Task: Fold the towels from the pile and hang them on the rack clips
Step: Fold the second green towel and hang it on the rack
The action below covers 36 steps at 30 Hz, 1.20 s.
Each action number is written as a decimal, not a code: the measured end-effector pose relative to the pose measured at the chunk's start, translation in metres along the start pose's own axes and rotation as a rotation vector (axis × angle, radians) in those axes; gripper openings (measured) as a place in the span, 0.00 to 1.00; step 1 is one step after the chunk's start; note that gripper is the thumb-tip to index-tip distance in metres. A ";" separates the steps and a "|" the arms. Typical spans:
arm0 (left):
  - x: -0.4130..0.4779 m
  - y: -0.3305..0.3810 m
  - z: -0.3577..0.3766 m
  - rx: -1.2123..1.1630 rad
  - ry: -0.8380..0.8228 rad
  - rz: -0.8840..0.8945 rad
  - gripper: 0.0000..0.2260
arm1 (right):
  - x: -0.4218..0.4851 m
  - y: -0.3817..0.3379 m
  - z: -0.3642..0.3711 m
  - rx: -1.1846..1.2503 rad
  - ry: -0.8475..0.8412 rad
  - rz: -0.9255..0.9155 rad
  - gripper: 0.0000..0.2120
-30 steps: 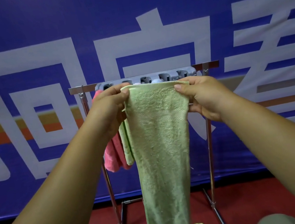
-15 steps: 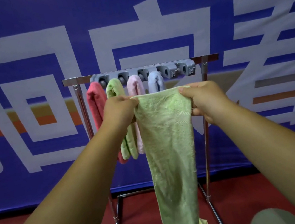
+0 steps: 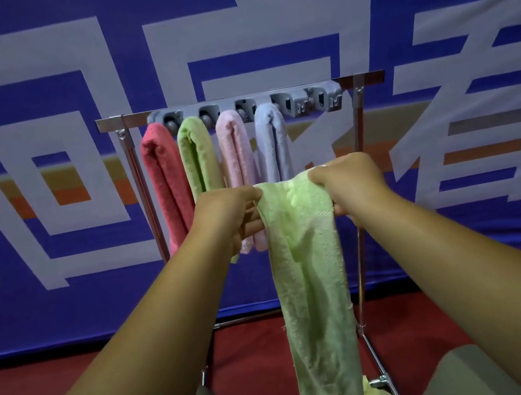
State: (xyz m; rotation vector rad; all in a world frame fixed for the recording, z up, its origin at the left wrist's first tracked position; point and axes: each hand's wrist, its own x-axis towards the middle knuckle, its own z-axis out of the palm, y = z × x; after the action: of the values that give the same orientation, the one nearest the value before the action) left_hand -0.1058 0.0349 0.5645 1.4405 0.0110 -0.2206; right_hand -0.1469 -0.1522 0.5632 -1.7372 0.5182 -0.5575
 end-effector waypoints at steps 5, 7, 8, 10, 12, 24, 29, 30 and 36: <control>-0.015 -0.005 0.016 0.025 -0.043 0.165 0.04 | -0.023 -0.004 0.008 -0.171 -0.010 -0.221 0.11; -0.021 -0.006 0.021 0.047 -0.051 0.241 0.05 | -0.031 -0.006 0.008 -0.198 0.005 -0.281 0.10; -0.024 -0.005 0.023 0.065 -0.055 0.278 0.04 | -0.035 -0.006 0.008 -0.213 -0.004 -0.315 0.10; -0.029 -0.004 0.024 0.101 -0.059 0.337 0.03 | -0.037 -0.006 0.009 -0.215 -0.030 -0.358 0.08; -0.029 -0.005 0.023 0.129 -0.058 0.378 0.05 | -0.041 -0.007 0.008 -0.194 -0.092 -0.363 0.08; -0.034 -0.007 0.014 0.039 -0.295 0.450 0.15 | -0.033 -0.001 0.001 -0.066 -0.118 -0.413 0.06; -0.030 -0.002 0.008 0.052 -0.356 0.487 0.18 | -0.024 -0.001 -0.005 0.095 -0.203 -0.280 0.30; -0.031 0.000 0.007 0.058 -0.350 0.493 0.17 | -0.023 0.000 -0.006 0.146 -0.253 -0.238 0.35; -0.023 0.007 0.003 0.089 -0.311 0.492 0.12 | -0.016 0.005 -0.007 0.389 -0.417 -0.129 0.14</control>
State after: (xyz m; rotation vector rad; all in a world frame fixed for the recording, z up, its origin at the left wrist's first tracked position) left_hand -0.1278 0.0357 0.5750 1.4385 -0.6065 -0.0369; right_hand -0.1639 -0.1494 0.5586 -1.4619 -0.0011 -0.3421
